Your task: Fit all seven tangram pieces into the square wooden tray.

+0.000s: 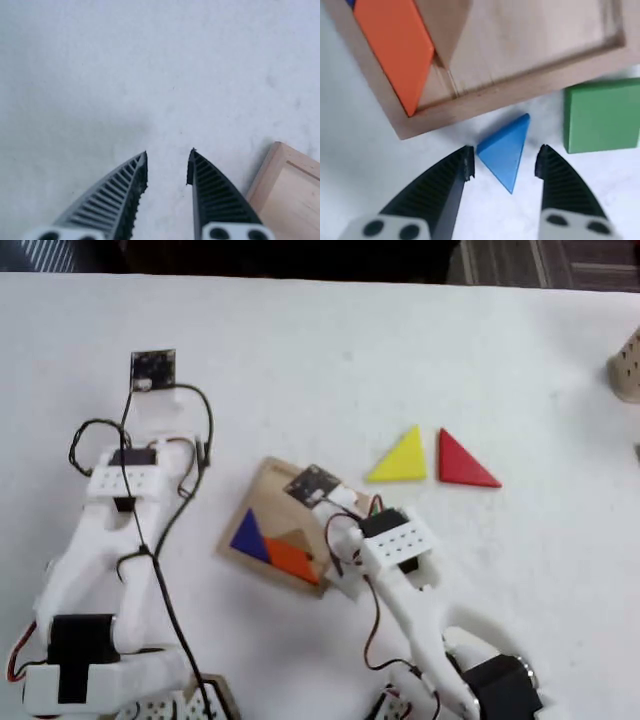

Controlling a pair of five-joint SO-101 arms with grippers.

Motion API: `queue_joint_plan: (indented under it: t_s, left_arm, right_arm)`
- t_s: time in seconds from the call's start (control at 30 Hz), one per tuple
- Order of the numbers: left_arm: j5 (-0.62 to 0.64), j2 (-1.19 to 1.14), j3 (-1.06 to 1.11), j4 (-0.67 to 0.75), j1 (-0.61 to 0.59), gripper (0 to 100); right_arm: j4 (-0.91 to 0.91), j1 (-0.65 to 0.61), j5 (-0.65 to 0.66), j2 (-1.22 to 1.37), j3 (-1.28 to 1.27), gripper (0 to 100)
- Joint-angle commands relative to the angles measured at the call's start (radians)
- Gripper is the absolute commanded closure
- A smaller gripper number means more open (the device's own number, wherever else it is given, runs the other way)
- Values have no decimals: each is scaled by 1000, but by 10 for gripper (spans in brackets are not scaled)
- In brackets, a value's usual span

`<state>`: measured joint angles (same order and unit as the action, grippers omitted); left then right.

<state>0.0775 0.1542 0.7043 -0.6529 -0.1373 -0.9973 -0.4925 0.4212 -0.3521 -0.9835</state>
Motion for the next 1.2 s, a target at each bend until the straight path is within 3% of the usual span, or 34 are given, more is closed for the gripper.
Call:
queue_joint_plan:
  t_s: [0.0, 1.17]
  left_arm:
    - [6, 39, -25, 31, -7, 854]
    - [6, 45, -3, 29, -7, 854]
  right_arm:
    - [18, 5, -11, -1, 15, 805]
    - [28, -36, 29, 35, 11, 765]
